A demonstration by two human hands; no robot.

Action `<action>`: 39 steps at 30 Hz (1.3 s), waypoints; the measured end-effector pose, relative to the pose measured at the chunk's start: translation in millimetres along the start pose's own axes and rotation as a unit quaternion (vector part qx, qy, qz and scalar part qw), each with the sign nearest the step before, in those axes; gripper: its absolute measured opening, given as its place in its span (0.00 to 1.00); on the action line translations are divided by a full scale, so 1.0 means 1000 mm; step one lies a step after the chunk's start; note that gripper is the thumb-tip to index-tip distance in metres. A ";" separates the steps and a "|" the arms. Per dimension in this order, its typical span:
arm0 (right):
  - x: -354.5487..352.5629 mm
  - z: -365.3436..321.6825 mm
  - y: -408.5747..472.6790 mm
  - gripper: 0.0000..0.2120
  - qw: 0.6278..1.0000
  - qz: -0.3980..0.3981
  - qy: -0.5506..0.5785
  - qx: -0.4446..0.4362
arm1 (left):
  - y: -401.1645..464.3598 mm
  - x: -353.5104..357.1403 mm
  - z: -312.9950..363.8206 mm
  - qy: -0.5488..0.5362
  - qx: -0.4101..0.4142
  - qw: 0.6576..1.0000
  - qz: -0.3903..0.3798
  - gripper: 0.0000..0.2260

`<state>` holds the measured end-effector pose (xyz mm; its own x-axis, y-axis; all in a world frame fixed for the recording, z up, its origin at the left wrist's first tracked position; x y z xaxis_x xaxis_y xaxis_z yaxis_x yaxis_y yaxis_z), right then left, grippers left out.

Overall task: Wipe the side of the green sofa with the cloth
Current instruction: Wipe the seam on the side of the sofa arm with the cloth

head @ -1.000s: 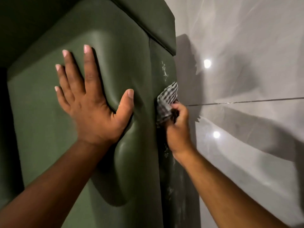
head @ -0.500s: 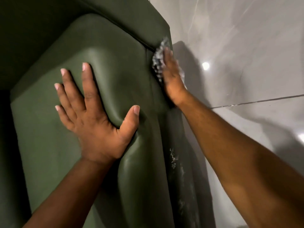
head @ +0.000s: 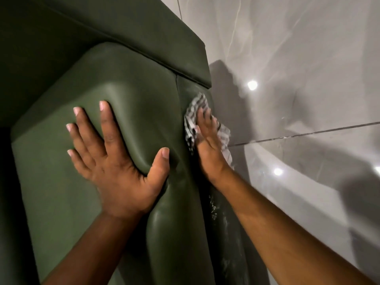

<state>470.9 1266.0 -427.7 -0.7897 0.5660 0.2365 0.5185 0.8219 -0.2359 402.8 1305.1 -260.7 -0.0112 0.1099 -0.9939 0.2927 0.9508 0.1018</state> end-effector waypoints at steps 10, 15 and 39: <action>-0.030 0.084 0.076 0.35 0.974 0.053 0.085 0.205 | 0.001 0.000 0.000 0.005 -0.001 1.000 -0.010 0.46; -0.017 0.056 0.078 0.29 0.987 0.017 0.068 0.146 | 0.003 0.006 -0.002 0.005 0.005 1.000 -0.001 0.46; -0.003 0.034 -0.038 0.25 0.990 -0.047 -0.119 -0.057 | -0.001 0.000 0.004 0.039 -0.015 0.999 -0.025 0.46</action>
<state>442.7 1230.8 -451.1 -0.8842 0.4667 0.0198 0.4618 0.8798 -0.1128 406.5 1303.2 -261.2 -0.1004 0.0836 -0.9914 0.2617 0.9636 0.0548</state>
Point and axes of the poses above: each hand's wrist, its own y-axis towards the middle knuckle, its own x-axis out of the palm, z = x × y, the point moved 2 cm from there along y, towards the middle knuckle, and after that the axes turned 12 degrees about -x, right-handed, at the moved point
